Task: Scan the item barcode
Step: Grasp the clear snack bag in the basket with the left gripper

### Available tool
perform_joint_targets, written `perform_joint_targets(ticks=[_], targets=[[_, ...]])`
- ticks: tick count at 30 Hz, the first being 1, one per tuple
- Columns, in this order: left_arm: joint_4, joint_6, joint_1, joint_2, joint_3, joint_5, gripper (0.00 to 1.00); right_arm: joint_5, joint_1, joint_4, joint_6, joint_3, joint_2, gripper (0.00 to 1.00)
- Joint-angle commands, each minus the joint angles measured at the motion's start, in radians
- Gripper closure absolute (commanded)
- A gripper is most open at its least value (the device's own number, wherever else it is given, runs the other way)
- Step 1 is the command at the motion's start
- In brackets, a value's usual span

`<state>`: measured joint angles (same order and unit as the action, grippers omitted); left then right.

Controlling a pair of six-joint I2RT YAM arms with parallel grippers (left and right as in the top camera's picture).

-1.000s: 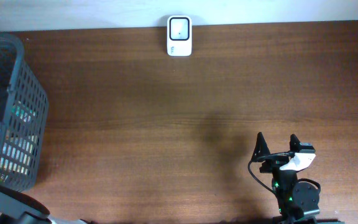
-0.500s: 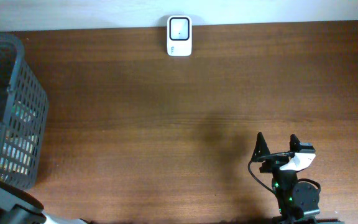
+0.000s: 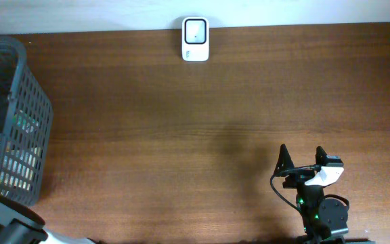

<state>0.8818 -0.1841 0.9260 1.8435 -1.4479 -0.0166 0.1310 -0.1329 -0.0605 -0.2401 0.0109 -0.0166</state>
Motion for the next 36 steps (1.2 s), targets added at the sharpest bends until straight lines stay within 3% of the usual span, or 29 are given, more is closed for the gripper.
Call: perform_joint_targets(ticks=[1,4,9,16,18,19,20,31,36], targets=[[-0.018,-0.009,-0.002,0.039,0.013,-0.006,0.12,0.005,-0.005,-0.008,-0.008,-0.005,0.004,0.01],[-0.029,-0.008,-0.003,0.056,0.013,-0.006,0.16,0.005,-0.005,-0.008,-0.008,-0.005,0.004,0.01],[-0.052,-0.002,-0.003,0.059,0.013,-0.006,0.43,0.005,-0.005,-0.008,-0.008,-0.005,0.004,0.01],[-0.045,-0.002,-0.003,0.057,0.013,-0.005,0.49,0.005,-0.005,-0.008,-0.008,-0.005,0.004,0.01],[-0.043,-0.002,-0.003,0.055,0.013,-0.005,0.67,0.005,-0.005,-0.008,-0.008,-0.005,0.004,0.01],[-0.043,-0.002,-0.003,0.049,0.013,-0.005,0.91,0.005,-0.005,-0.008,-0.008,-0.005,0.004,0.01],[-0.043,-0.002,-0.003,0.043,0.013,-0.003,1.0,0.005,-0.005,-0.008,-0.008,-0.005,0.004,0.01],[-0.043,-0.001,-0.003,-0.092,0.012,0.006,1.0,0.005,-0.005,-0.008,-0.008,-0.005,0.004,0.01],[-0.06,0.081,-0.003,-0.175,0.011,0.109,1.0,0.005,-0.005,-0.008,-0.008,-0.005,0.004,0.01]])
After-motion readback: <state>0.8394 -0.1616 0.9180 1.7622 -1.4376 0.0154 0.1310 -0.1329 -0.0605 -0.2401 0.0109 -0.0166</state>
